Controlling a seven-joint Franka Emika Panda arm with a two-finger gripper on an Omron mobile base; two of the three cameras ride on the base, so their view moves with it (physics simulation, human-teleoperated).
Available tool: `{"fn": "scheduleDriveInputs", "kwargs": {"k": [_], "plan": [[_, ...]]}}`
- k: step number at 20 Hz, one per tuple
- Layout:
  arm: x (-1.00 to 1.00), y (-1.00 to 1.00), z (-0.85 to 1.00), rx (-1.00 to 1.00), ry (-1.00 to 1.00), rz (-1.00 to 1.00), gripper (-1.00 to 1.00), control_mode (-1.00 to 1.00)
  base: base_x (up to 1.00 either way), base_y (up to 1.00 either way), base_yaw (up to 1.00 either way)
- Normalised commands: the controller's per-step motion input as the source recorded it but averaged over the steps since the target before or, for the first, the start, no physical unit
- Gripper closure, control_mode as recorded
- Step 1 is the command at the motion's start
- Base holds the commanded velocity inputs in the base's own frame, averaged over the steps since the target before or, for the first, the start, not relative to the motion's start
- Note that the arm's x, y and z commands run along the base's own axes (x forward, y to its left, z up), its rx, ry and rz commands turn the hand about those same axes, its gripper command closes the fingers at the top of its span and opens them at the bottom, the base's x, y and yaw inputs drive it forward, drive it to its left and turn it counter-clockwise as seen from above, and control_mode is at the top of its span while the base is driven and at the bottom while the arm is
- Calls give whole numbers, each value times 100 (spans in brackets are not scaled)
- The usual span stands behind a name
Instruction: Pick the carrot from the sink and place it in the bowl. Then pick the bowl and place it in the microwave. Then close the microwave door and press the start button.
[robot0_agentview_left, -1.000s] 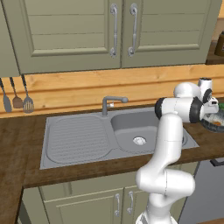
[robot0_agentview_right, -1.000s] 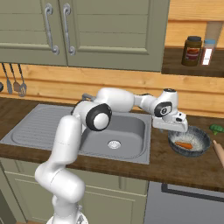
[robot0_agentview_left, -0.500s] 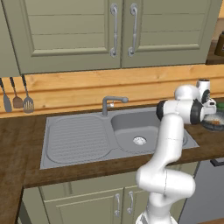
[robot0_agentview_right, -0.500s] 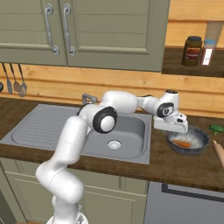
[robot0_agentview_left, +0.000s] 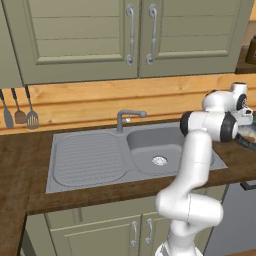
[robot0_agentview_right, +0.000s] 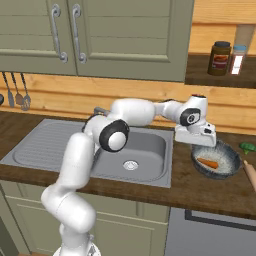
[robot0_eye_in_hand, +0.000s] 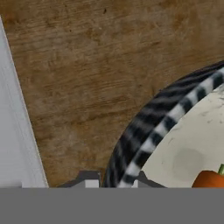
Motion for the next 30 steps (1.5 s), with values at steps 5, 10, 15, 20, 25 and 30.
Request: {"fn": "scheduleDriveInputs", "kwargs": {"k": [5, 10, 15, 20, 25, 30], "plan": [[-59, 56, 74, -5, 0, 22, 100, -100, 0, 0, 0], [-45, 84, 67, -8, 0, 25, 100, -100, 0, 0, 0], [-46, 89, 49, -5, 0, 25, 100, -100, 0, 0, 0], [-53, 56, 6, -3, -3, 19, 100, -100, 0, 0, 0], [-78, 45, 29, -2, -1, 19, 100, -100, 0, 0, 0], [-71, 67, 62, -4, 0, 23, 100, -100, 0, 0, 0]]}}
